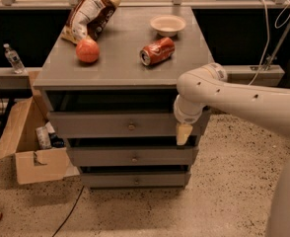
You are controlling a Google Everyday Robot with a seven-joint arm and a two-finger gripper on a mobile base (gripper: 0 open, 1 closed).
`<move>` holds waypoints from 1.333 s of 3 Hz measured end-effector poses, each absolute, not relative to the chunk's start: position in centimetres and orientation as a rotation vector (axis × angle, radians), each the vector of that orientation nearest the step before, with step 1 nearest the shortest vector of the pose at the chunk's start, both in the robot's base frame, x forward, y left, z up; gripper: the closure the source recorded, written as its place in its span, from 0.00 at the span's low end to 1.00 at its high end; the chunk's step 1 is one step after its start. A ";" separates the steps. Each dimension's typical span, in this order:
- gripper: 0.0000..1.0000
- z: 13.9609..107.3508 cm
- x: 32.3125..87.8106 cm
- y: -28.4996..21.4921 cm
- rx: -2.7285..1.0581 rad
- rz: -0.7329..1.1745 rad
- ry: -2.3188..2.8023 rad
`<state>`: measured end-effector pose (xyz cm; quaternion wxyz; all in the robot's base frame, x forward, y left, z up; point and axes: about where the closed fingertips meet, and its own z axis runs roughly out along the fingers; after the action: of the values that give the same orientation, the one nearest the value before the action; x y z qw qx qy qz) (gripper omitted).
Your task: Open top drawer
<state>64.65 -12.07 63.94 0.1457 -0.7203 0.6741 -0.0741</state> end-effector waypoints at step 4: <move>1.00 64.6 62.2 -13.9 -2.065 -0.193 2.013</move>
Offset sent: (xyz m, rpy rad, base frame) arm -0.0710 -0.0431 -0.0063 -0.0309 0.0998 -0.0890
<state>62.19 -13.88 64.56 0.1254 -0.7089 0.6909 -0.0664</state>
